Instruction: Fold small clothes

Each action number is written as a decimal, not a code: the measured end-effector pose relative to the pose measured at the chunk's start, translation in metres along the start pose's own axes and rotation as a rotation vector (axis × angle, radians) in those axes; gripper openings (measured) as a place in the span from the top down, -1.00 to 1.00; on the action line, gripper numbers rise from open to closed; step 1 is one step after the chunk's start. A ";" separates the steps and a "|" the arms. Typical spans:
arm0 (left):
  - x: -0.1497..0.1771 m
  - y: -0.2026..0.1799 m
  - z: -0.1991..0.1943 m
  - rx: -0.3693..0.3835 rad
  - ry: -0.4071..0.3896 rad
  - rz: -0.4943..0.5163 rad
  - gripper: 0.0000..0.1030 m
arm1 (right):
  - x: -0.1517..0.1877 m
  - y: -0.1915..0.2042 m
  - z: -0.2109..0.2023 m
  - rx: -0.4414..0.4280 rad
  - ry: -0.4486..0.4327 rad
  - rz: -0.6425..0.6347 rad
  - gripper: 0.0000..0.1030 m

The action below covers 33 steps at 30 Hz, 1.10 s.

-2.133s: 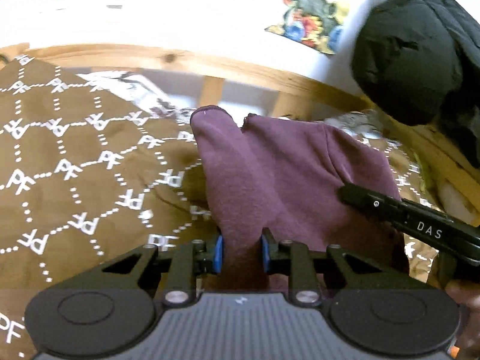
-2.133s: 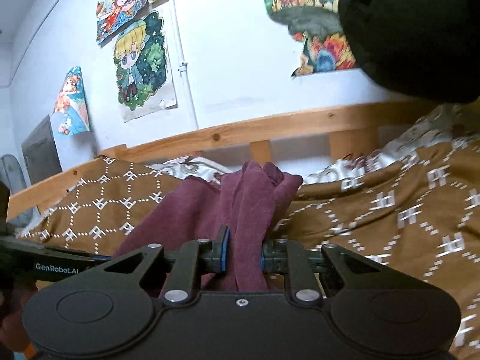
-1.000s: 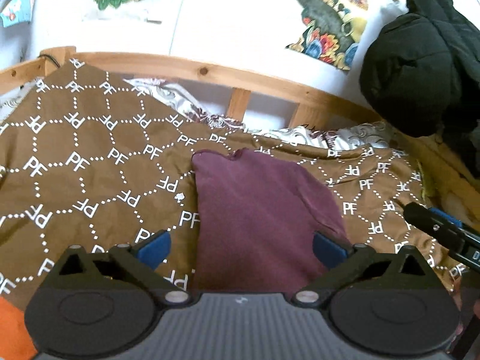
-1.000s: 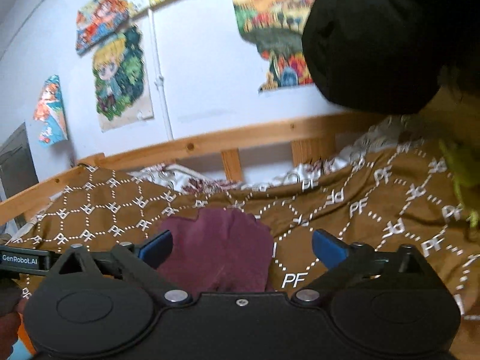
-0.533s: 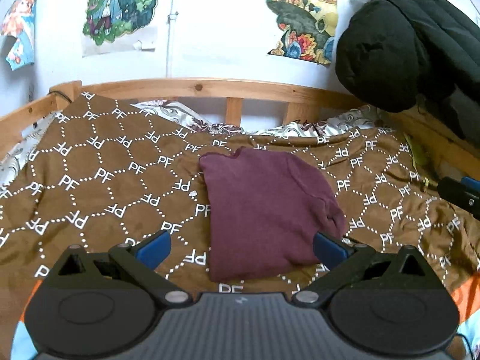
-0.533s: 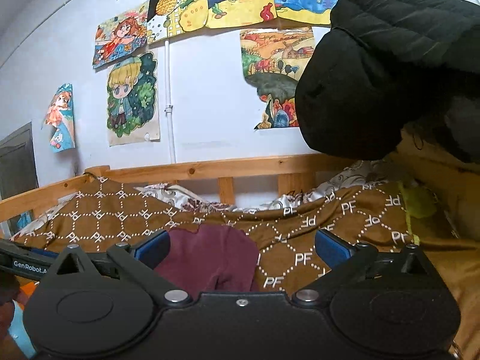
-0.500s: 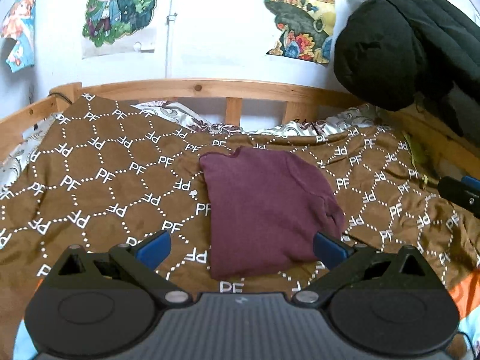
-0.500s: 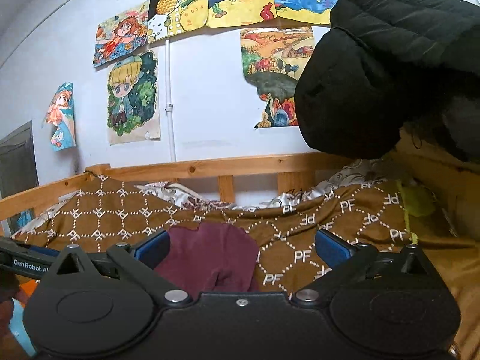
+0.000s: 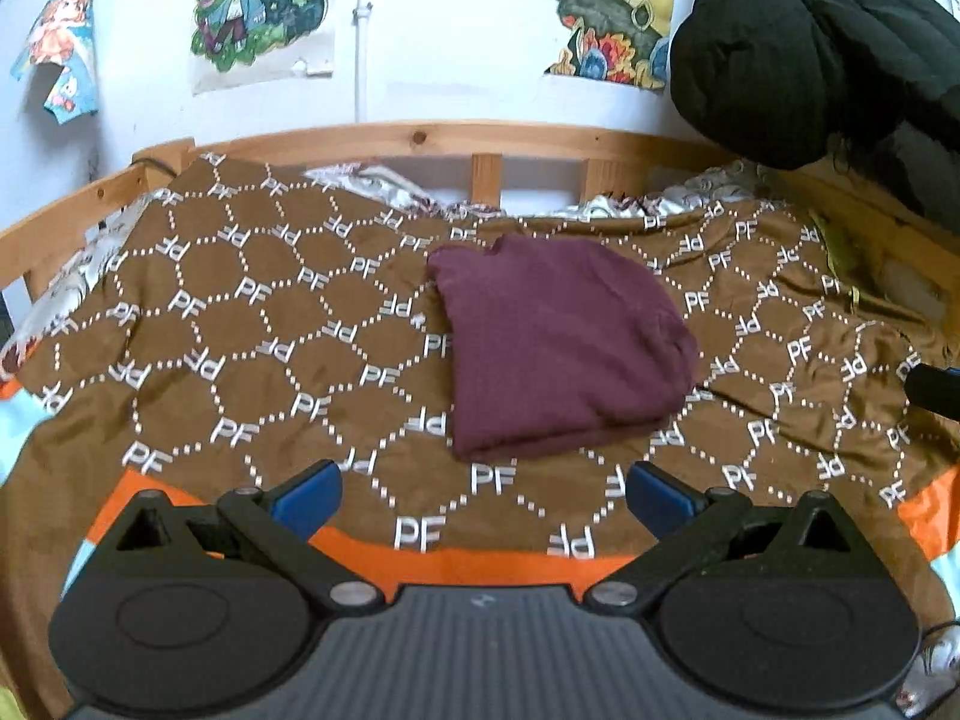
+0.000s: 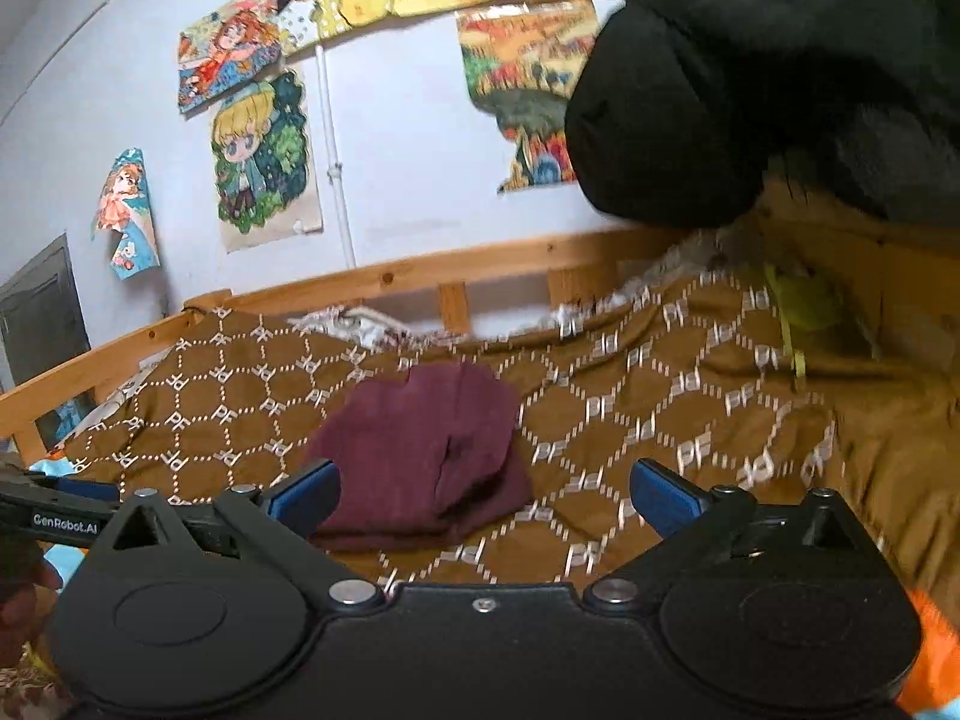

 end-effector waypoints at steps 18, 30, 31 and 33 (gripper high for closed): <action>0.019 0.011 0.015 0.008 0.042 -0.066 -0.99 | 0.017 0.006 0.016 -0.013 0.058 -0.022 -0.99; 0.017 0.010 0.014 0.007 0.039 -0.060 -0.99 | 0.017 0.004 0.016 -0.010 0.056 -0.016 -0.99; 0.017 0.009 0.014 0.008 0.039 -0.059 -0.99 | 0.017 0.005 0.016 -0.010 0.056 -0.016 -0.99; 0.017 0.009 0.014 0.007 0.039 -0.059 -0.99 | 0.017 0.004 0.015 -0.011 0.055 -0.018 -0.99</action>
Point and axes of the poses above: each gripper's, at about its wrist camera, not at the fingertips, and z roughly the way its jaws point, y to its left, x to its underside, the point moved 7 cm from there along z, roughly the way its jaws point, and after that the axes turned 2 degrees about x, right-handed, at the moved point
